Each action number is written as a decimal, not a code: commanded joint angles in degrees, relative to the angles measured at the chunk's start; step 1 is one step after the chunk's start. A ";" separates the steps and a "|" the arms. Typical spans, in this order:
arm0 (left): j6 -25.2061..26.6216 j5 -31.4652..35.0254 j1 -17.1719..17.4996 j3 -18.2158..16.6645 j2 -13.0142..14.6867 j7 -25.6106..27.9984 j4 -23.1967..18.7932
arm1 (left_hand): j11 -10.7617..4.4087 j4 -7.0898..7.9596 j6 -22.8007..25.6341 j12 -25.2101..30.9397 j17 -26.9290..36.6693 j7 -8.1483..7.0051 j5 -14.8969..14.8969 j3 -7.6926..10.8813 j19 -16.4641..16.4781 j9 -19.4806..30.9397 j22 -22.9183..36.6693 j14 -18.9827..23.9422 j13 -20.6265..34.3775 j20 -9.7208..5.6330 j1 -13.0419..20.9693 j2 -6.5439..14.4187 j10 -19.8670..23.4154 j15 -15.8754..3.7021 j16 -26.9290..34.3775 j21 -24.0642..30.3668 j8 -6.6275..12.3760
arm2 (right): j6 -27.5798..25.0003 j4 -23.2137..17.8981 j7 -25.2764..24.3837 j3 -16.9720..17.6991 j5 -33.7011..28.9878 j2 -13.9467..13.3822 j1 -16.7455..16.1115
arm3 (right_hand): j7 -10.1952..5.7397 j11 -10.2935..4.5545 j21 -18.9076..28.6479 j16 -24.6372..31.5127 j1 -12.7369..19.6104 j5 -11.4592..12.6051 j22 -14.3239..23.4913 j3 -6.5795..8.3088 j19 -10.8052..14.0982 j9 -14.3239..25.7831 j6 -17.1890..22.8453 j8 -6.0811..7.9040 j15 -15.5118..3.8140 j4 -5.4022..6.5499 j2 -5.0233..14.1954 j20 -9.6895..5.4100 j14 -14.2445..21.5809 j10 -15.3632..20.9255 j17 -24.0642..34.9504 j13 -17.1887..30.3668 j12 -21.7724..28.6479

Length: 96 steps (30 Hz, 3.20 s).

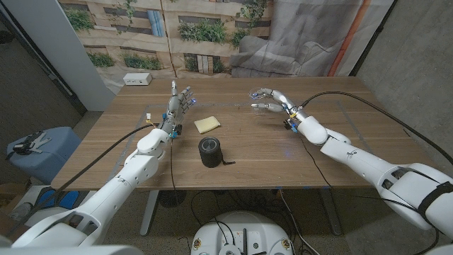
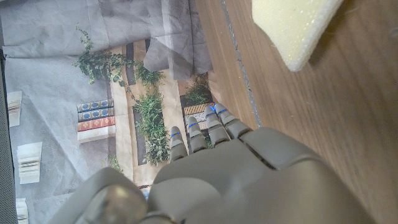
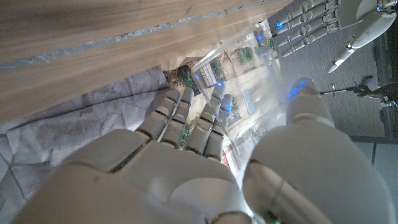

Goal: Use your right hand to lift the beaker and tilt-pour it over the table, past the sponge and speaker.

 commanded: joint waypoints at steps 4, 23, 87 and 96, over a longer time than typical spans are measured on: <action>-0.03 0.02 -0.02 0.03 -0.02 0.01 0.05 | 0.01 0.11 0.16 0.33 0.33 -0.34 0.28 -0.40 0.28 0.21 0.19 0.32 0.16 -0.59 0.10 1.24 0.52 0.05 0.28 0.22 0.20 | -9.46 -14.14 0.09 4.36 -6.67 -6.54 -3.10 | -4.83 -1.17 -0.02 0.65 2.20 -0.04 0.07 -0.27 0.73 0.04 4.84 0.44 -8.41 -0.11 3.14 0.01 0.82 2.04 0.46 0.56 0.43; -0.05 0.02 -0.05 0.03 -0.04 -0.02 0.12 | 0.13 0.11 0.12 0.33 0.33 -0.34 0.29 -0.45 0.31 0.21 0.19 0.32 0.16 -0.62 0.11 1.24 0.51 0.04 0.28 0.23 0.18 | -18.34 -21.18 0.63 4.88 -15.62 -11.55 -2.72 | -4.99 -1.14 0.05 1.57 2.17 -0.01 0.07 -0.84 1.32 -0.06 5.53 1.10 -8.29 0.03 3.38 0.15 1.84 2.79 0.93 1.38 0.69; -0.04 0.04 -0.03 0.04 -0.05 0.03 0.05 | -0.03 0.11 0.14 0.32 0.33 -0.38 0.30 -0.58 0.28 0.20 0.18 0.34 0.16 -0.59 0.12 1.28 0.48 0.06 0.28 0.21 0.19 | -31.87 -35.47 22.24 -3.24 -46.01 -17.74 4.10 | -6.58 -1.33 -0.38 3.32 3.15 0.63 0.11 -2.67 1.70 -0.53 6.13 2.27 -8.59 0.06 4.50 0.55 2.56 4.15 2.49 3.89 1.11; -0.04 0.04 -0.04 0.05 -0.07 0.03 0.07 | 0.00 0.11 0.15 0.34 0.33 -0.35 0.31 -0.59 0.31 0.20 0.18 0.31 0.16 -0.57 0.13 1.29 0.54 0.03 0.27 0.22 0.20 | -31.75 -34.59 25.29 -4.72 -48.95 -17.07 5.47 | -6.62 -1.39 -0.41 3.35 4.33 0.85 0.09 -2.49 1.57 -0.60 6.02 2.31 -8.91 -0.39 4.87 0.52 2.41 4.13 2.61 4.17 1.04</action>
